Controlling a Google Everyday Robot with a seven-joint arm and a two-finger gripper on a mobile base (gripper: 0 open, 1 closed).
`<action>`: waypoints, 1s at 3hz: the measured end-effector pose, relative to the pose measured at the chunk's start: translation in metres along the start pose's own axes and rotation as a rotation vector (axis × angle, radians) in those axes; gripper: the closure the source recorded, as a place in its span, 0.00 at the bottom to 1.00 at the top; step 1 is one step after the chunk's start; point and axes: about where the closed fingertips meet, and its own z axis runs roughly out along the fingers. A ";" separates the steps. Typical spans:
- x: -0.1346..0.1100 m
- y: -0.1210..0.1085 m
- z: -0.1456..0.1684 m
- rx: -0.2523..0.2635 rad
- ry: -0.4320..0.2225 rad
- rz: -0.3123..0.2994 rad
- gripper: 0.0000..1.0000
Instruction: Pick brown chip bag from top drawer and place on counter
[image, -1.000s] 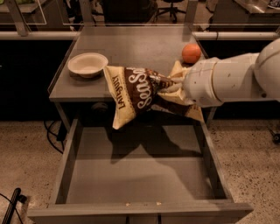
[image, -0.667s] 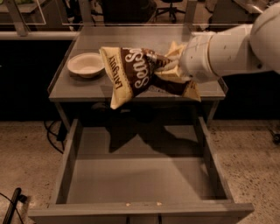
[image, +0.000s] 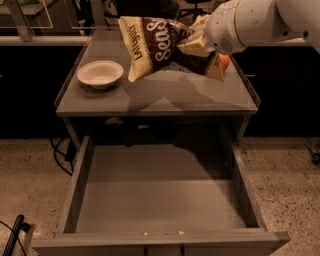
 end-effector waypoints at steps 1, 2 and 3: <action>0.008 -0.018 0.013 0.015 0.010 0.016 1.00; 0.021 -0.028 0.030 0.038 0.042 0.018 1.00; 0.040 -0.036 0.051 0.056 0.077 0.038 1.00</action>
Offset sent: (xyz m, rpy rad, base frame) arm 0.0684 -0.0111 -0.0281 -0.0419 -0.0073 -0.1089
